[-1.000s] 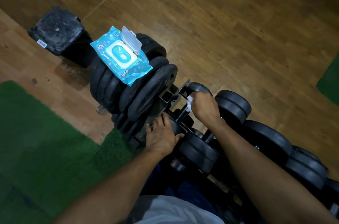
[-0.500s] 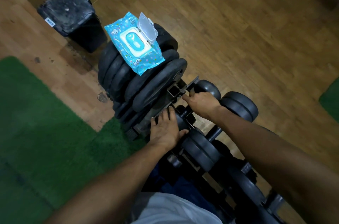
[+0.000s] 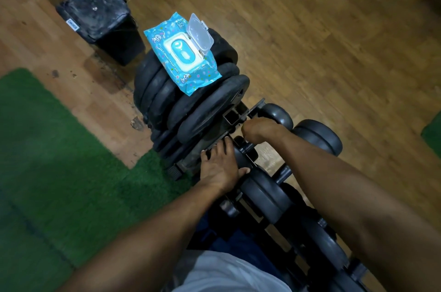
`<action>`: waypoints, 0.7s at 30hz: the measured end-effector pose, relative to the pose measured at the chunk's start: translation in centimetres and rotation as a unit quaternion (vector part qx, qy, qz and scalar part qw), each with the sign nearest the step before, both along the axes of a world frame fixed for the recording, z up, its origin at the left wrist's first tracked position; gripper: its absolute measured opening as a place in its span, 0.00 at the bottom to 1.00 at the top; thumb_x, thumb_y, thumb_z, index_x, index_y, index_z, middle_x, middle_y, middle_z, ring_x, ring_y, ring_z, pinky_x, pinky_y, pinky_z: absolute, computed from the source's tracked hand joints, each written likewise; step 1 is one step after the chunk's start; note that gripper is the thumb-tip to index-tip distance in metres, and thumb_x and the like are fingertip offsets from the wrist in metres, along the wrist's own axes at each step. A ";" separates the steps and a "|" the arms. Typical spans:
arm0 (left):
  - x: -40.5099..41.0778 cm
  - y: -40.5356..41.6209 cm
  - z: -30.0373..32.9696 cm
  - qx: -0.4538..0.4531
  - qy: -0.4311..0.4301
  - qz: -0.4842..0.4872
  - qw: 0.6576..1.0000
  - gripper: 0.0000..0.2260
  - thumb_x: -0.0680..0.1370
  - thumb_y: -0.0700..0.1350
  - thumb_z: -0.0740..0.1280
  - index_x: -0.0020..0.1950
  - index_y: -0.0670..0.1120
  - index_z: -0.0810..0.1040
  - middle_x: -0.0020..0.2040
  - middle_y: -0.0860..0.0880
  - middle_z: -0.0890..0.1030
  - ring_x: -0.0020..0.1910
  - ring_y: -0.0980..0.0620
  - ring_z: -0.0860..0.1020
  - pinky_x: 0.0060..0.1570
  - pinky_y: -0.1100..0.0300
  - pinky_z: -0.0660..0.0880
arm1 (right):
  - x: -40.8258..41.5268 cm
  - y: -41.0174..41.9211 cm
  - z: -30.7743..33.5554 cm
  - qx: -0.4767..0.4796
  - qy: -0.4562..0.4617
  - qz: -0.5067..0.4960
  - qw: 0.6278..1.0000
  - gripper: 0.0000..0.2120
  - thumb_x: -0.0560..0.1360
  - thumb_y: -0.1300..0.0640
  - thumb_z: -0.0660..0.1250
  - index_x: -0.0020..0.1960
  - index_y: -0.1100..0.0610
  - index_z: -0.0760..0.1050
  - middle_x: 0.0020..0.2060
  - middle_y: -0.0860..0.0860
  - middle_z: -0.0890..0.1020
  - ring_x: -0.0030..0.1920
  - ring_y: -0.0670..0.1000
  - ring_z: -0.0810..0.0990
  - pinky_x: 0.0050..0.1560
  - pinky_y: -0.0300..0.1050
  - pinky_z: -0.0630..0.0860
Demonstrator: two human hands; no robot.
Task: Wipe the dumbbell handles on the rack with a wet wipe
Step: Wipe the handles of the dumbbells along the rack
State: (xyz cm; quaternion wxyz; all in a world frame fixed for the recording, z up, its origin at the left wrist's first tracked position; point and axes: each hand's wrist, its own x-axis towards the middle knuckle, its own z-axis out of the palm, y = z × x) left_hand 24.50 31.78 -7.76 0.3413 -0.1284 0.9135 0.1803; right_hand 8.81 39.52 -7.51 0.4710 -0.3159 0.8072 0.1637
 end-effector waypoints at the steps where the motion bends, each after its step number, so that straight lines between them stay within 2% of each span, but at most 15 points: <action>1: 0.0 0.0 0.1 0.001 0.001 -0.001 1.000 0.49 0.78 0.70 0.63 0.83 0.42 0.44 0.82 0.41 0.56 0.79 0.42 0.60 0.77 0.37 0.56 | 0.3 -0.2 -0.2 -0.001 -0.026 0.005 1.000 0.09 0.79 0.63 0.60 0.40 0.58 0.71 0.37 0.51 0.73 0.33 0.50 0.70 0.35 0.47 0.70; 2: 0.0 0.0 0.1 0.001 0.000 -0.001 1.000 0.49 0.78 0.70 0.63 0.83 0.42 0.43 0.82 0.41 0.56 0.80 0.42 0.59 0.77 0.37 0.55 | 0.6 -0.4 -0.4 -0.008 -0.048 0.001 0.999 0.06 0.79 0.63 0.60 0.45 0.60 0.74 0.39 0.52 0.76 0.35 0.51 0.73 0.34 0.46 0.70; 4: 0.0 -0.1 0.1 0.000 -0.007 0.000 1.000 0.49 0.78 0.70 0.63 0.83 0.42 0.42 0.82 0.42 0.55 0.80 0.42 0.58 0.78 0.37 0.54 | 1.4 -0.5 -1.1 -0.038 -0.075 -0.020 0.996 0.09 0.78 0.63 0.61 0.55 0.60 0.78 0.46 0.54 0.81 0.42 0.55 0.78 0.35 0.47 0.72; 7: 0.0 0.0 0.1 -0.003 -0.001 -0.002 1.000 0.49 0.78 0.70 0.63 0.83 0.42 0.43 0.82 0.42 0.56 0.80 0.43 0.59 0.78 0.37 0.55 | 2.7 0.6 -1.9 -0.117 -0.062 -0.118 0.984 0.13 0.77 0.60 0.60 0.57 0.54 0.79 0.50 0.52 0.82 0.47 0.55 0.80 0.44 0.49 0.76; 9: 0.1 0.0 0.0 0.000 0.001 -0.003 1.000 0.49 0.78 0.70 0.63 0.83 0.41 0.43 0.81 0.41 0.56 0.80 0.42 0.59 0.78 0.37 0.56 | 3.7 2.1 -2.2 -0.201 -0.031 -0.185 0.961 0.12 0.77 0.56 0.61 0.56 0.48 0.80 0.51 0.47 0.83 0.51 0.51 0.80 0.48 0.49 0.78; 12: 0.2 0.1 -0.3 -0.003 0.011 -0.008 1.000 0.49 0.78 0.70 0.63 0.83 0.41 0.43 0.81 0.41 0.57 0.79 0.42 0.61 0.77 0.37 0.57 | 5.0 4.5 -1.5 -0.298 -0.024 -0.250 0.921 0.08 0.78 0.55 0.66 0.54 0.46 0.81 0.47 0.40 0.83 0.48 0.42 0.79 0.47 0.42 0.75; 15: 0.2 0.1 -0.4 -0.004 0.007 -0.017 1.000 0.49 0.78 0.70 0.63 0.83 0.41 0.44 0.81 0.41 0.58 0.79 0.42 0.61 0.77 0.37 0.57 | 5.8 6.5 -0.5 -0.333 -0.044 -0.310 0.889 0.08 0.78 0.58 0.69 0.54 0.48 0.83 0.48 0.38 0.83 0.49 0.36 0.78 0.50 0.33 0.72; 19: 0.1 -0.1 -0.4 -0.011 0.006 -0.027 1.000 0.49 0.77 0.71 0.62 0.83 0.41 0.44 0.80 0.41 0.59 0.78 0.43 0.62 0.77 0.38 0.58 | 6.8 7.9 -1.1 -0.299 -0.032 -0.435 0.849 0.06 0.73 0.59 0.72 0.45 0.48 0.82 0.43 0.42 0.84 0.45 0.39 0.80 0.43 0.36 0.73; 21: 0.2 -0.1 -0.5 -0.013 0.009 -0.027 1.000 0.50 0.77 0.71 0.62 0.83 0.41 0.44 0.80 0.42 0.59 0.78 0.43 0.62 0.77 0.38 0.58 | 7.5 8.0 -1.6 -0.258 -0.036 -0.486 0.834 0.04 0.71 0.61 0.73 0.43 0.53 0.82 0.36 0.44 0.83 0.34 0.39 0.78 0.34 0.35 0.71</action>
